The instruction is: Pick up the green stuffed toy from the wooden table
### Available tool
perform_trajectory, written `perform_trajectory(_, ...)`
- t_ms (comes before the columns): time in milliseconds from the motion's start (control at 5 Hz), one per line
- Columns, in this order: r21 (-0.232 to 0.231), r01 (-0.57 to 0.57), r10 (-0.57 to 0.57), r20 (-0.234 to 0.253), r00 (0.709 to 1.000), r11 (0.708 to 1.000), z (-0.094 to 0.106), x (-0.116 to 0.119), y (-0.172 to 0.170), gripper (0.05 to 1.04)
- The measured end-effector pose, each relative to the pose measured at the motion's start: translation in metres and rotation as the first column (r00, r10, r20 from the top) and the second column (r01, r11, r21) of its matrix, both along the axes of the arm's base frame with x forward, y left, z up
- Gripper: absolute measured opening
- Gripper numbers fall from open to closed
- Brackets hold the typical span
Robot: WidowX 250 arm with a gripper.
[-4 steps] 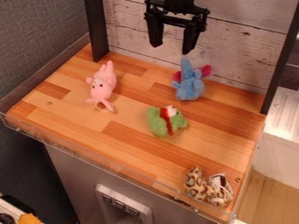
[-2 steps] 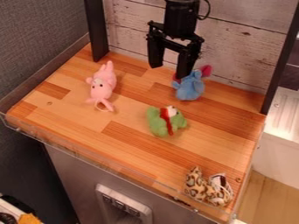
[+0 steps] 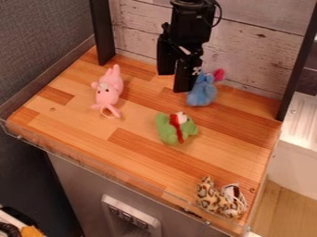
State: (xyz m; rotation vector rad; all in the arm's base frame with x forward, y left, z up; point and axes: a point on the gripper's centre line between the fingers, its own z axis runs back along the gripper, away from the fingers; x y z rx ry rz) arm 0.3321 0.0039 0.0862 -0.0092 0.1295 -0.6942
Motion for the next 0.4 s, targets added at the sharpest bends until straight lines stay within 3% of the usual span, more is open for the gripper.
perform_trajectory(200,-0.005,0.107,-0.107,0.014,0.994,0.994,0.0066,-0.0122,-0.0076,0.998)
perform_trajectory(400,0.002,0.079,-0.079,0.004,0.997,0.997,0.0045,-0.0217,-0.0169,0.997)
